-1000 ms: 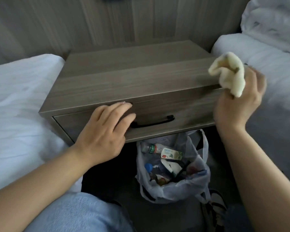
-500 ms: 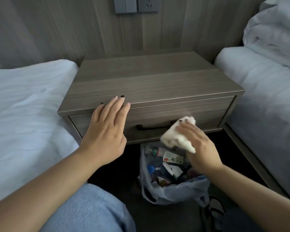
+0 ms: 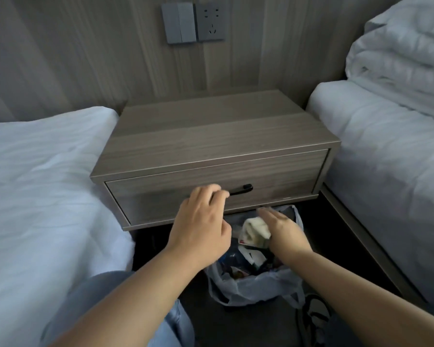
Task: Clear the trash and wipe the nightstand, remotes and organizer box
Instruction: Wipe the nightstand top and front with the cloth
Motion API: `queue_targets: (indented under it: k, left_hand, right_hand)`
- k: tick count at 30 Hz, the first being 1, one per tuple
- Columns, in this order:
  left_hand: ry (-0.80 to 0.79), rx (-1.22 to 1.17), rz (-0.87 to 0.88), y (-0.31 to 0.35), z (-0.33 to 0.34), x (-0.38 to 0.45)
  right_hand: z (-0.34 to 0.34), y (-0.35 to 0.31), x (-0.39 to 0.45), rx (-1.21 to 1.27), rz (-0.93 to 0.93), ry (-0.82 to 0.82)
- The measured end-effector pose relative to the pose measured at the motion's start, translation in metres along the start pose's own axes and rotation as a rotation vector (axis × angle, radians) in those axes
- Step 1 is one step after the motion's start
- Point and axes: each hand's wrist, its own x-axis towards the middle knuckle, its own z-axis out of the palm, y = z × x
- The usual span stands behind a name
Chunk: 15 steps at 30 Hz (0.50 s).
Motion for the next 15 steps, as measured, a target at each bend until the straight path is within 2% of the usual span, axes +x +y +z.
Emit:
queue_targets:
  k: [3, 6, 8, 11, 14, 15]
  left_hand:
    - [-0.165, -0.268, -0.257, 0.013, 0.011, 0.005]
    - [-0.259, -0.539, -0.473, 0.022, 0.021, 0.013]
    - [-0.224, -0.833, -0.54, 0.031, 0.028, 0.019]
    - [-0.165, -1.278, -0.516, 0.053, 0.028, 0.025]
    - [-0.188, -1.41, -0.389, 0.065, 0.02, 0.024]
    - [-0.193, -1.433, -0.362, 0.066, 0.019, 0.024]
  right_hand:
    - [-0.018, -0.008, 0.0, -0.002, 0.091, -0.089]
    - [-0.053, -0.01, -0.003, 0.219, 0.189, 0.0]
    - [-0.08, -0.012, -0.016, 0.372, 0.225, 0.074]
    - [-0.107, -0.012, -0.044, 0.627, 0.223, 0.152]
    - [-0.123, -0.011, -0.066, 1.158, 0.187, -0.083]
    - [-0.127, -0.01, -0.067, 1.226, 0.161, -0.133]
